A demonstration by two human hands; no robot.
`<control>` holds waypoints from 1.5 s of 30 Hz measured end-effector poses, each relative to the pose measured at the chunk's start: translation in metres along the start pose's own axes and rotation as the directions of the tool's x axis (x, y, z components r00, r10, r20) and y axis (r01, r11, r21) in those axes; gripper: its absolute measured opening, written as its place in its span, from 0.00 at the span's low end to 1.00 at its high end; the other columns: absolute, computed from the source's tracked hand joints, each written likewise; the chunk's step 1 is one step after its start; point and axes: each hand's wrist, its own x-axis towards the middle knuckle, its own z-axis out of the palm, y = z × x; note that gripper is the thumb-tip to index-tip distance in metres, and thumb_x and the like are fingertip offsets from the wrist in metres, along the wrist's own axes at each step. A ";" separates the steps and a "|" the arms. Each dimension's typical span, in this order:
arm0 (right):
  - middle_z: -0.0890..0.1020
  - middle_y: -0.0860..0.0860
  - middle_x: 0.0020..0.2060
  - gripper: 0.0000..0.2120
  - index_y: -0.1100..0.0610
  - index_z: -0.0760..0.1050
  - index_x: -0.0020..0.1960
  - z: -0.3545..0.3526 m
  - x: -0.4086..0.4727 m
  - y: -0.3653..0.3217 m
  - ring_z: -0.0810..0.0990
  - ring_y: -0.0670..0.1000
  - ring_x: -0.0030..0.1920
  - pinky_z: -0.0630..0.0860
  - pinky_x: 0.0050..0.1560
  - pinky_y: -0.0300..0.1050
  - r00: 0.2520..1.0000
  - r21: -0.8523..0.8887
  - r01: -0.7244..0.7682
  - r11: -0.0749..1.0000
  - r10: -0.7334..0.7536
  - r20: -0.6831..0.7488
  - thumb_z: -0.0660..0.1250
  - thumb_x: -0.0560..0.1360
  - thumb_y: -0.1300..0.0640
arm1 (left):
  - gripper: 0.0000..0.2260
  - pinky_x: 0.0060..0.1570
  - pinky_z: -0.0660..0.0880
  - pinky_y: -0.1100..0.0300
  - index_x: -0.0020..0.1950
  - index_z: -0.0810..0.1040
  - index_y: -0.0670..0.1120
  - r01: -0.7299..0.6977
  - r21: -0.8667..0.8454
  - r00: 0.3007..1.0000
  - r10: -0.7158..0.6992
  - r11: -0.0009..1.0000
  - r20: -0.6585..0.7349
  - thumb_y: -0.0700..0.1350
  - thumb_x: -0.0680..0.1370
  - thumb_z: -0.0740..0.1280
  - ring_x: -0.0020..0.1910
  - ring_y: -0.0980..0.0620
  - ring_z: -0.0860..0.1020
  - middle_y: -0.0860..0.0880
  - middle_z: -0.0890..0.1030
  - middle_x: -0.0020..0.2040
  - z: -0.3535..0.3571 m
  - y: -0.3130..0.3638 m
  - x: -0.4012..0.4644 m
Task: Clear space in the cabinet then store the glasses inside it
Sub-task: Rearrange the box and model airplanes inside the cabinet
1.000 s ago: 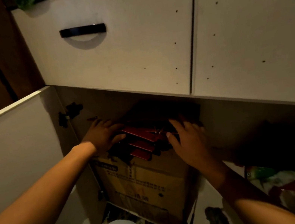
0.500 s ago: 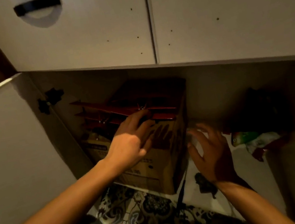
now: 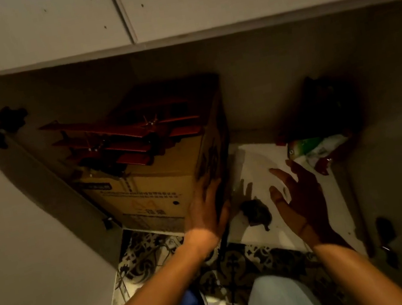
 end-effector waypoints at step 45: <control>0.82 0.56 0.55 0.24 0.56 0.78 0.66 0.205 -0.006 0.114 0.83 0.59 0.52 0.78 0.51 0.49 0.838 0.152 -0.329 0.932 0.214 0.502 0.62 0.71 0.54 | 0.31 0.52 0.79 0.50 0.80 0.59 0.58 0.390 0.063 0.851 -0.386 0.919 0.358 0.41 0.79 0.64 0.65 0.41 0.75 0.48 0.59 0.78 0.181 -0.111 -0.067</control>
